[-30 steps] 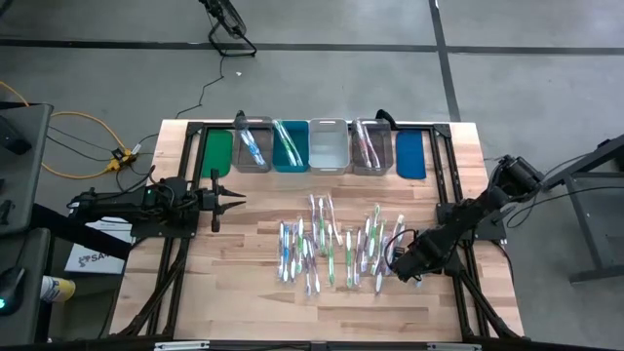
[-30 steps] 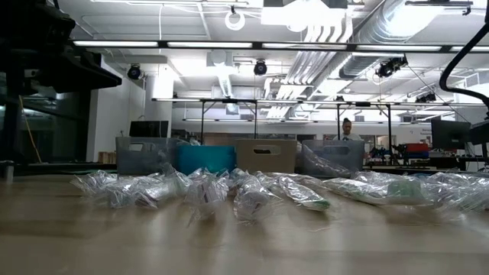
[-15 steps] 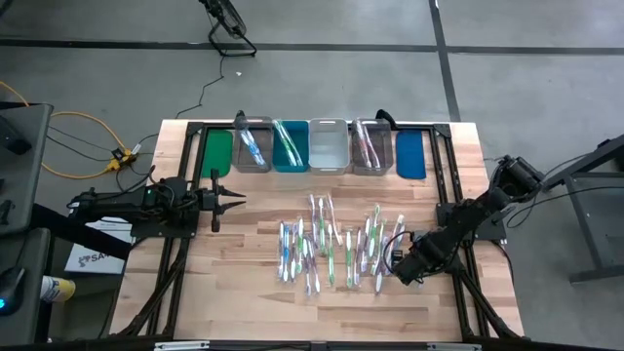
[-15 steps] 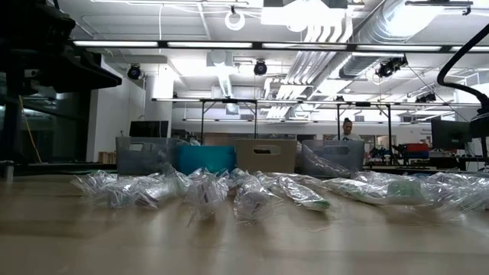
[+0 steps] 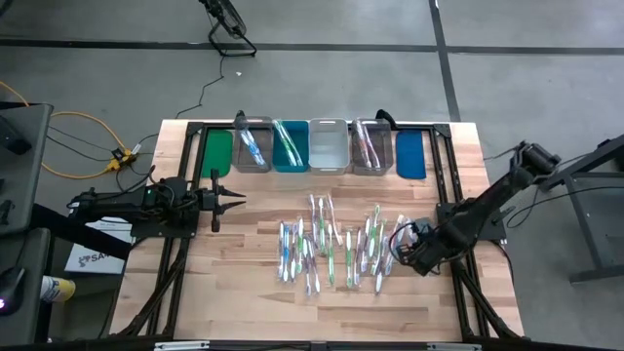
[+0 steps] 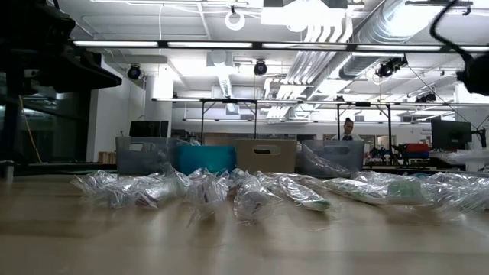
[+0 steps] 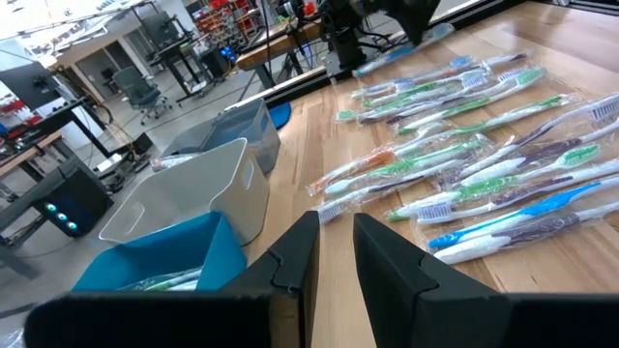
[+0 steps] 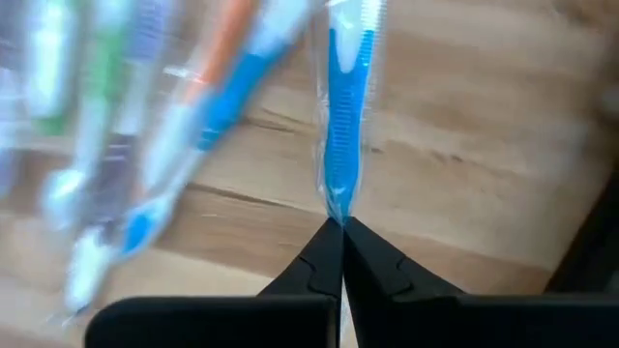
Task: Pick & Place Toothbrushes
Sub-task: Put the blue toothbrush into the left black bin
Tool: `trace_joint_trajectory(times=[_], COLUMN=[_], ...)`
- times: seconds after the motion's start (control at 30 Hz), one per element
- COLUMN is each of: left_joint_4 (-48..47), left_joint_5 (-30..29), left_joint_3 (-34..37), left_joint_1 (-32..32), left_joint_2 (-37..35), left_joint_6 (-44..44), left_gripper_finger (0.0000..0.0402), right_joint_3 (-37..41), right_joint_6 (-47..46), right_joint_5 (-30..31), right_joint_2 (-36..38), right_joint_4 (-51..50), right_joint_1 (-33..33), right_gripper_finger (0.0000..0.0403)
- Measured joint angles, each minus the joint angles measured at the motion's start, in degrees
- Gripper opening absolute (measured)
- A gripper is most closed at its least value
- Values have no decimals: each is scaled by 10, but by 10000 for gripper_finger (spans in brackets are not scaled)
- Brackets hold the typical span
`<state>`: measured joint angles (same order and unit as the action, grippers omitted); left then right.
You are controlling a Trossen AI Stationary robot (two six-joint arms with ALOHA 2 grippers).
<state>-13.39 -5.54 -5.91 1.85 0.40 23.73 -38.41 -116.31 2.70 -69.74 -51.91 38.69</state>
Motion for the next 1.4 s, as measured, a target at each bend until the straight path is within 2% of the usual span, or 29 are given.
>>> trace_joint_trajectory(times=[0.1, 0.3, 0.5, 0.73, 0.83, 1.1, 1.27, 1.4], left_joint_4=[0, 0, 5, 27, 30, 31, 33, 53], left_joint_5=[0, 0, -12, -14, -14, -12, 35, 17], left_joint_3=[0, 0, 0, 3, 3, 3, 3, 2], left_joint_1=[0, 0, 0, 0, 0, 0, 0, 0], left_joint_2=[0, 0, 0, 0, 0, 0, 0, 0], left_joint_6=[0, 0, 138, 243, 258, 240, 101, 5], left_gripper_finger=[65, 65, 65, 65, 65, 65, 65, 65], right_joint_3=[0, 0, -1, -2, -2, -2, -2, -2], right_joint_6=[26, 154, 267, 395, 448, 587, 646, 672], right_joint_5=[44, 134, 158, 158, 158, 159, 154, 150], right_joint_2=[45, 116, 150, 150, 149, 149, 149, 149], right_joint_4=[-20, 2, 79, 249, 316, 443, 482, 496], right_joint_1=[-8, -41, -111, -208, -247, -336, -387, -418], right_gripper_finger=[1, 2, 3, 3, 3, 3, 3, 3])
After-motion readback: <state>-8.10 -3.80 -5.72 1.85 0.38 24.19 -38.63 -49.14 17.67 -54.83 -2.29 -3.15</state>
